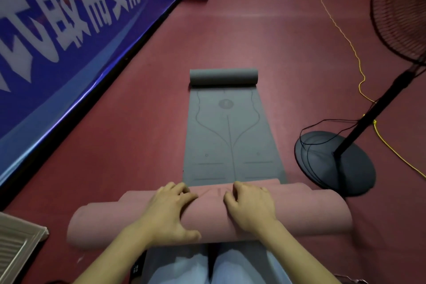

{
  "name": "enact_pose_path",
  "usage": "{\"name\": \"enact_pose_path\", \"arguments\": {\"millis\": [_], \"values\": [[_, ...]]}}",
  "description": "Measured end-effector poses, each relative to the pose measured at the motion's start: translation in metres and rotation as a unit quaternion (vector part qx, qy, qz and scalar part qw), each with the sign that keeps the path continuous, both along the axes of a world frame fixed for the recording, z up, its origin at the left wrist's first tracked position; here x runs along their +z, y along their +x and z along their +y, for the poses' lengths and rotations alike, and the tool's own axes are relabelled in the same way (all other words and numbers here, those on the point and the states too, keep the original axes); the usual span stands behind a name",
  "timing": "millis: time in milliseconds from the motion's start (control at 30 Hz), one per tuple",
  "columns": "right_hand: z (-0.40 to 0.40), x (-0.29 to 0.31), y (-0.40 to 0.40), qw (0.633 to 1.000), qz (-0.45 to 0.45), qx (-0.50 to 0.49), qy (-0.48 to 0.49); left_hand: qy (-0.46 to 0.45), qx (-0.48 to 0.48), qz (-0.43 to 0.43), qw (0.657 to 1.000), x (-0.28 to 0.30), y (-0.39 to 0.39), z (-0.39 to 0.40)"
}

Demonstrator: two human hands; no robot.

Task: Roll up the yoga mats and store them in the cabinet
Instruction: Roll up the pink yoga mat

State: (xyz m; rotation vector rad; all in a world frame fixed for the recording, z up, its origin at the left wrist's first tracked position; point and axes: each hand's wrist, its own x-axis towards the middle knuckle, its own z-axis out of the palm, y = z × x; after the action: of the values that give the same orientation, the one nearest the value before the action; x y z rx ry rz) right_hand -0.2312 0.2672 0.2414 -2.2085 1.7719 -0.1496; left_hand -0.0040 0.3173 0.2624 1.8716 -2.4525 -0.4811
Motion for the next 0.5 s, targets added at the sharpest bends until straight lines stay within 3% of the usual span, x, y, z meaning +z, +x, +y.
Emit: {"name": "enact_pose_path", "arguments": {"millis": [233,367,500], "values": [[-0.005,-0.002,0.004,1.000,0.013,-0.011,0.002,-0.013,0.005,-0.100,0.995,-0.015,-0.014,0.016],[-0.004,-0.015,0.006,0.998,0.022,-0.025,-0.056,0.053,0.016,-0.169,0.984,-0.017,-0.028,0.003],[-0.001,-0.017,0.007,0.996,0.037,-0.040,-0.073,0.080,0.006,-0.151,0.985,-0.013,-0.023,-0.012]]}}
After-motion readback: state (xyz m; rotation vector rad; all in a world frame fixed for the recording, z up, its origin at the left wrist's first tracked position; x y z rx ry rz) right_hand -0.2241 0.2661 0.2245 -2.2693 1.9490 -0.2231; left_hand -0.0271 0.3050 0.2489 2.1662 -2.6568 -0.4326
